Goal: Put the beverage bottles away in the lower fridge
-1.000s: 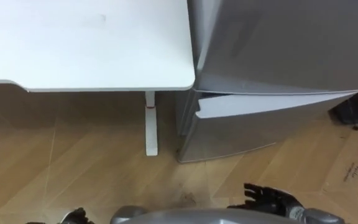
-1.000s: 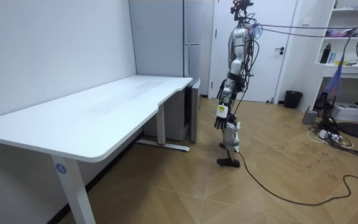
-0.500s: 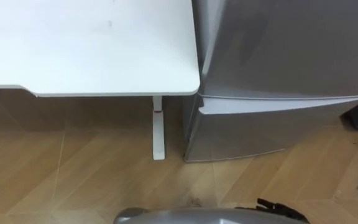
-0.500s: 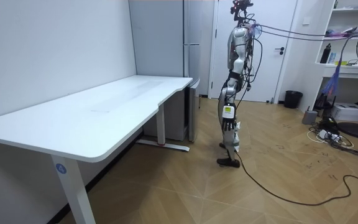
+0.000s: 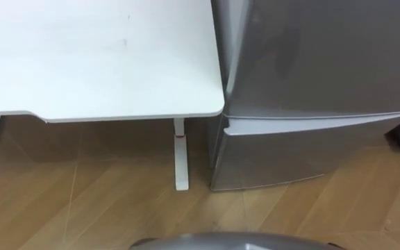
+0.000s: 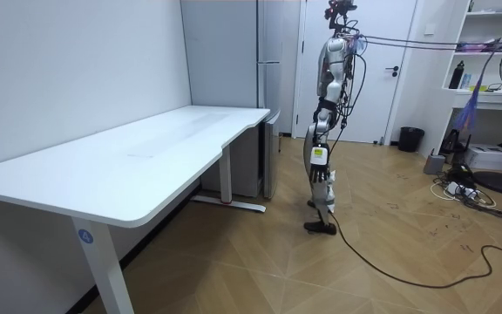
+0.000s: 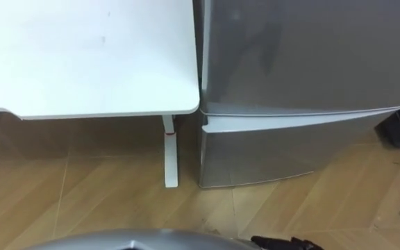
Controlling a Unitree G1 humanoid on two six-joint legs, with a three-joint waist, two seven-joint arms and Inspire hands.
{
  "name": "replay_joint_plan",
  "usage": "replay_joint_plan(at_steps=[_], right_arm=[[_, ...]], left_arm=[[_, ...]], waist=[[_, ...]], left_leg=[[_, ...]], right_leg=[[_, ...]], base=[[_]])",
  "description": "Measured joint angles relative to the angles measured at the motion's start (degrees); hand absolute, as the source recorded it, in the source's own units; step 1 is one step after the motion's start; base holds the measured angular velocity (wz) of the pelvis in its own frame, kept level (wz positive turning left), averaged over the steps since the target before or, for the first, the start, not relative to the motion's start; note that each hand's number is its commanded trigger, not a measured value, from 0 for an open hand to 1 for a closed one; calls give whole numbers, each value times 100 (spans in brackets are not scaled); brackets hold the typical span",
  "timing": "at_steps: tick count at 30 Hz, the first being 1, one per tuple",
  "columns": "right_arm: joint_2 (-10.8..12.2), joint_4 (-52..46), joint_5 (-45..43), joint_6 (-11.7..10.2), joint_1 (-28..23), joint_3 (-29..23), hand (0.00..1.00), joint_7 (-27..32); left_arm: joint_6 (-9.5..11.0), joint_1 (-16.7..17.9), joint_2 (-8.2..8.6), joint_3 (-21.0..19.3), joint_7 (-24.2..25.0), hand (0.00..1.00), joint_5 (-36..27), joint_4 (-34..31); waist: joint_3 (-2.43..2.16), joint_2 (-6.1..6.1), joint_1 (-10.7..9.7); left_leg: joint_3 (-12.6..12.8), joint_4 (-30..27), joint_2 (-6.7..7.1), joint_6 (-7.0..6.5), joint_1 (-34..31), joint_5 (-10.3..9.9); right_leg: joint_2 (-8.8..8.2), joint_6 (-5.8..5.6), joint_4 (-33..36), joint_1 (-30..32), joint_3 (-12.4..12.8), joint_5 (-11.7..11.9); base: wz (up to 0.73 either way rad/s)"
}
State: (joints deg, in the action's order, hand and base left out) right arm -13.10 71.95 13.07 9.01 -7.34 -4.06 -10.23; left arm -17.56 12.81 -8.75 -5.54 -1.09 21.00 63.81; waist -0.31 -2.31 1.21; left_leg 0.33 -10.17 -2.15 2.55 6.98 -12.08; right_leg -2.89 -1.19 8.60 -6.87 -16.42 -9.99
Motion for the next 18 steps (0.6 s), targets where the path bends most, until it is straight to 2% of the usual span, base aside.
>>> replay_joint_plan(at_steps=[3, 5, 7, 13, 18], right_arm=[[-15, 175, -790, 213, 0, 386, 0, 289], [46, 322, -1343, 438, -25, 686, 0, 365], [112, 422, -1562, 523, -61, 740, 0, 371], [328, 485, -2035, 603, -52, 807, 0, 258], [358, 467, -2202, 616, -38, 968, 0, 128]], left_arm=[[3, -41, -1, 45, 13, 0, -6, -4], [38, -61, -7, 263, 10, 0, -10, -5], [76, -63, -1, 382, 13, 0, -12, -4], [185, -221, 0, 472, 29, 0, -6, 10], [188, -382, 4, 480, 22, 0, -10, 9]], waist=[[-9, 24, -3], [2, 33, -15], [10, 55, -69], [31, 52, -143], [33, 45, -140]], left_leg=[[3, -2, 0, 0, 33, 0], [3, -1, -3, 0, 45, 0], [2, -1, -6, 0, 54, 0], [97, 0, -11, -1, 80, -1], [110, 40, -18, -30, 52, -17]], right_leg=[[-6, 0, 5, -6, -11, -19], [-5, 4, 16, -25, -9, -28], [-4, 5, 27, -50, 1, -29], [-24, 9, 123, 46, 66, -84], [-20, 8, 156, 115, 62, -87]], base=[[0], [0], [0], [-5], [0]])
